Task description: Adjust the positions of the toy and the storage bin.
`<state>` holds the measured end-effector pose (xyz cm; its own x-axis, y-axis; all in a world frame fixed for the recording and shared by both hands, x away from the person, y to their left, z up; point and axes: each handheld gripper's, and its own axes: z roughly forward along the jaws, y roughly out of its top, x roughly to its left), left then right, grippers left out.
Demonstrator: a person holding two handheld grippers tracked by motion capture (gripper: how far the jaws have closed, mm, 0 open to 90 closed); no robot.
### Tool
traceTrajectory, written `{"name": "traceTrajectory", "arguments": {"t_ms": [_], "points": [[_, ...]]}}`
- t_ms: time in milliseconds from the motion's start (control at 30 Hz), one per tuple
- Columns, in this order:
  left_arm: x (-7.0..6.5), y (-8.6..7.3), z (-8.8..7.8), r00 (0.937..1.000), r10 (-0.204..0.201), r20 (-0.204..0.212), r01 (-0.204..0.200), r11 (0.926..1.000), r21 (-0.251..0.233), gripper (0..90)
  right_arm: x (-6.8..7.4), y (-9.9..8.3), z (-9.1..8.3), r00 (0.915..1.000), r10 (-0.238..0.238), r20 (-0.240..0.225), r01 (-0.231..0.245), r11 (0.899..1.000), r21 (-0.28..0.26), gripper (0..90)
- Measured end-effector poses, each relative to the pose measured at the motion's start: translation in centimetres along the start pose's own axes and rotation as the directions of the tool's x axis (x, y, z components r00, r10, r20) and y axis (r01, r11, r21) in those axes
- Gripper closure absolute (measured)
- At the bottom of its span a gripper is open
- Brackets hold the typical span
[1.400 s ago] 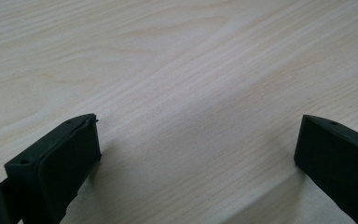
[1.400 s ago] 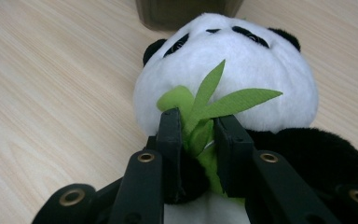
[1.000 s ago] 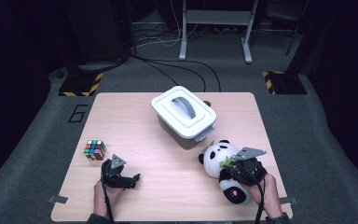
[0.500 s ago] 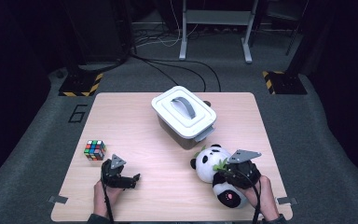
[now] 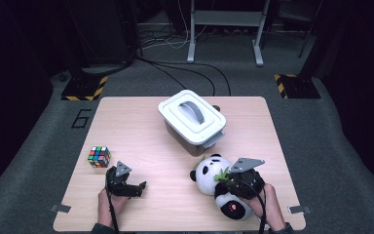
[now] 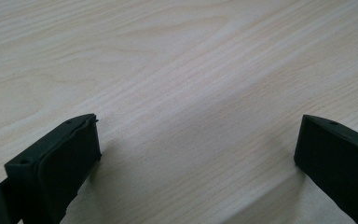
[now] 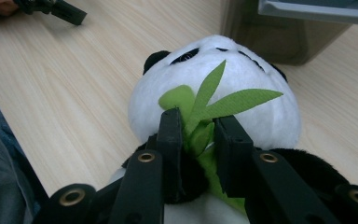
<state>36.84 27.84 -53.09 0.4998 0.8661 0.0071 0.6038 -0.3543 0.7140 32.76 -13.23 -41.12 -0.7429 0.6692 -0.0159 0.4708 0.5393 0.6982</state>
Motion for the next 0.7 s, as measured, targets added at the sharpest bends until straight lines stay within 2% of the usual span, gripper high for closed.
{"name": "traceTrajectory", "arguments": {"t_ms": [167,333,700], "points": [[0.0,0.0,0.0,1.0000,0.000,0.000,0.000,1.0000,0.000,0.0,0.8,0.7,0.6,0.9992,-0.028,-0.030,0.028,1.000,-0.004,73.5],[0.0,0.0,0.0,1.0000,-0.002,-0.002,0.002,1.0000,-0.006,0.0,1.3,1.2,1.0,0.9982,-0.037,-0.047,0.037,0.999,-0.002,73.5],[0.0,0.0,0.0,1.0000,-0.004,-0.002,0.004,1.0000,-0.003,0.0,2.9,3.1,2.6,0.9923,-0.091,-0.084,0.090,0.996,-0.012,73.3]]}}
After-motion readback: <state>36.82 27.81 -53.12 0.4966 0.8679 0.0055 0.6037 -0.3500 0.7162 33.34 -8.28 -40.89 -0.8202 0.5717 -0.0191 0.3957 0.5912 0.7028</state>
